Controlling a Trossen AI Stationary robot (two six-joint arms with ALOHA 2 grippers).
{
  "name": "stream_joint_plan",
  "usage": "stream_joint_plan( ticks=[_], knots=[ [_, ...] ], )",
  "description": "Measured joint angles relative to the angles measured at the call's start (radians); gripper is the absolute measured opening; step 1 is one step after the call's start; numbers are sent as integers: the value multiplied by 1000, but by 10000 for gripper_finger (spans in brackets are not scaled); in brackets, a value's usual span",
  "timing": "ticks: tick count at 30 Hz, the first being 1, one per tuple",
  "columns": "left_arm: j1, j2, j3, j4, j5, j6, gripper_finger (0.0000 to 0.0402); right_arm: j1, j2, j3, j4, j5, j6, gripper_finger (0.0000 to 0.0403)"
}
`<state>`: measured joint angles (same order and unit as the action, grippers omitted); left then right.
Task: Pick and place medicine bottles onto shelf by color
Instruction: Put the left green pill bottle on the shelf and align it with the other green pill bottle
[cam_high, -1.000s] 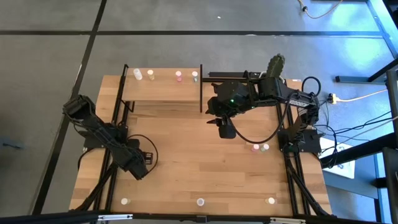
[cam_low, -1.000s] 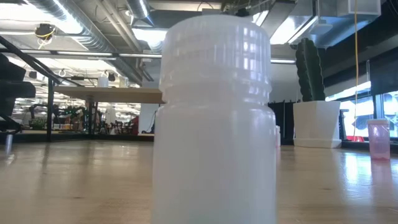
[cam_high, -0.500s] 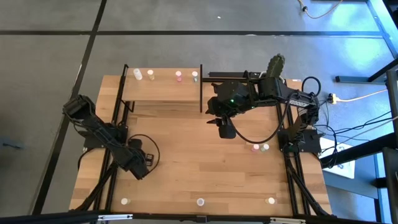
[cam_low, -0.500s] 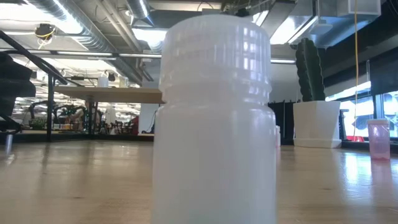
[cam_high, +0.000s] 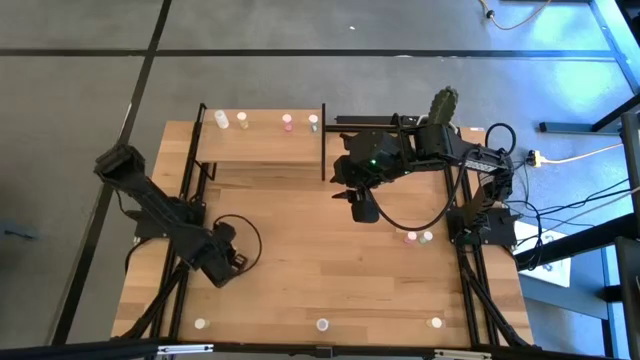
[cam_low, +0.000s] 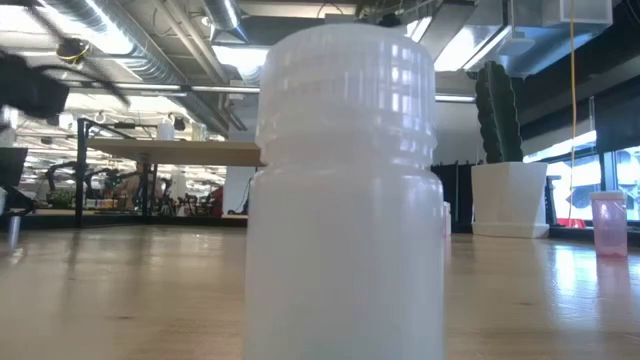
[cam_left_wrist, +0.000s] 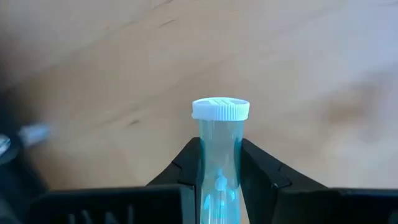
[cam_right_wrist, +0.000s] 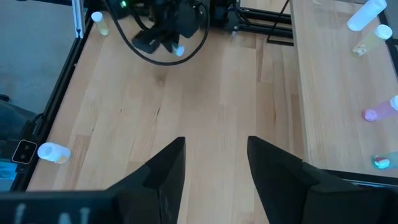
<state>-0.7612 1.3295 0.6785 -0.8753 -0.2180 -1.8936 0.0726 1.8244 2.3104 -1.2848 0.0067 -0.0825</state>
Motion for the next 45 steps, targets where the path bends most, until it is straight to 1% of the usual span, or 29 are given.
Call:
stream_joint_plan(
  ticks=[3,6,10,15,18,22,27,32,37,42,45],
  knots=[
    [0,-61,23,12,-59,97,63,0,0,0,1,0,-1,174],
    [0,-116,49,12,-123,228,63,0,0,0,1,0,0,174],
    [8,-166,83,24,-170,448,63,0,0,0,2,0,0,174],
    [32,-176,143,30,-239,699,63,0,0,0,2,0,0,174],
    [58,-176,173,52,-285,801,63,0,0,0,6,0,-6,174],
    [89,-175,210,59,-340,885,63,0,0,0,43,0,-12,174],
    [117,-175,257,56,-391,975,63,0,0,0,94,0,74,174],
    [137,-175,309,55,-452,1047,63,0,5,1,139,-13,108,174],
    [148,-176,359,54,-490,1132,63,0,41,1,142,-116,16,174],
    [164,-177,378,49,-499,1192,63,4,81,1,156,-112,-98,175],
    [177,-178,384,50,-499,1198,63,4,114,1,190,-106,-147,175]
  ],
)
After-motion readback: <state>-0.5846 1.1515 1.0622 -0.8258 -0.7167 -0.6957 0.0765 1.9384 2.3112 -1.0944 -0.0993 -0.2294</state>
